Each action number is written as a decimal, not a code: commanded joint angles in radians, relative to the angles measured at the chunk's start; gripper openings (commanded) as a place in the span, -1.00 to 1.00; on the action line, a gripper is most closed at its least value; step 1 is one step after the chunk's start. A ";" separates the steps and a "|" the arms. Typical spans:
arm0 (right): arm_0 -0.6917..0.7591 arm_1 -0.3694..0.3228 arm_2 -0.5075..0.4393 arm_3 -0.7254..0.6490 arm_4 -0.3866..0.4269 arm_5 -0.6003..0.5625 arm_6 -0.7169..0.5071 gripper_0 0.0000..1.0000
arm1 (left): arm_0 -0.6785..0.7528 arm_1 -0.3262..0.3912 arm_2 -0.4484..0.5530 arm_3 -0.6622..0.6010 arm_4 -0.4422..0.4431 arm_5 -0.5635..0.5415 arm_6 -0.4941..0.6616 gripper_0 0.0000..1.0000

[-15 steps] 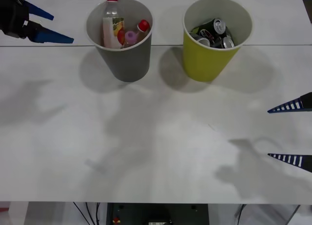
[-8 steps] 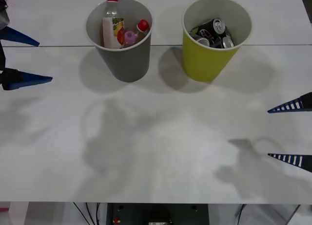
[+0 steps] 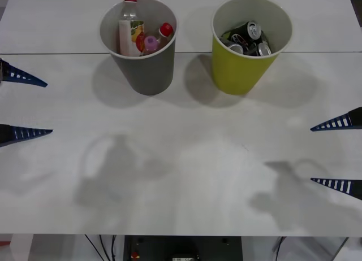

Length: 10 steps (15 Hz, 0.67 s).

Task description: Put the can into the green bin and the plastic bottle into the gray bin

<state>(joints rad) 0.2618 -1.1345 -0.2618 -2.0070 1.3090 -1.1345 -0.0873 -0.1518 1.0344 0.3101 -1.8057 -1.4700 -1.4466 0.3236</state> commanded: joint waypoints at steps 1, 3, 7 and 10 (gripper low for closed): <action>0.000 0.000 0.000 0.000 0.000 0.000 0.000 1.00 | 0.058 0.000 0.007 0.000 0.046 0.002 -0.092 1.00; 0.000 0.000 0.000 0.000 0.000 0.000 0.000 1.00 | 0.104 -0.011 0.023 0.000 0.077 0.003 -0.143 1.00; 0.000 0.000 0.000 0.000 0.000 0.000 0.000 1.00 | 0.195 -0.100 0.063 -0.003 0.097 0.003 -0.261 1.00; 0.000 0.000 0.000 0.000 0.000 0.000 0.000 1.00 | 0.232 -0.140 0.067 -0.009 0.092 0.003 -0.311 1.00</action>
<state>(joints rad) 0.2618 -1.1345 -0.2618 -2.0071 1.3090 -1.1345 -0.0873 0.0722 0.8988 0.3772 -1.8118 -1.3776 -1.4436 0.0189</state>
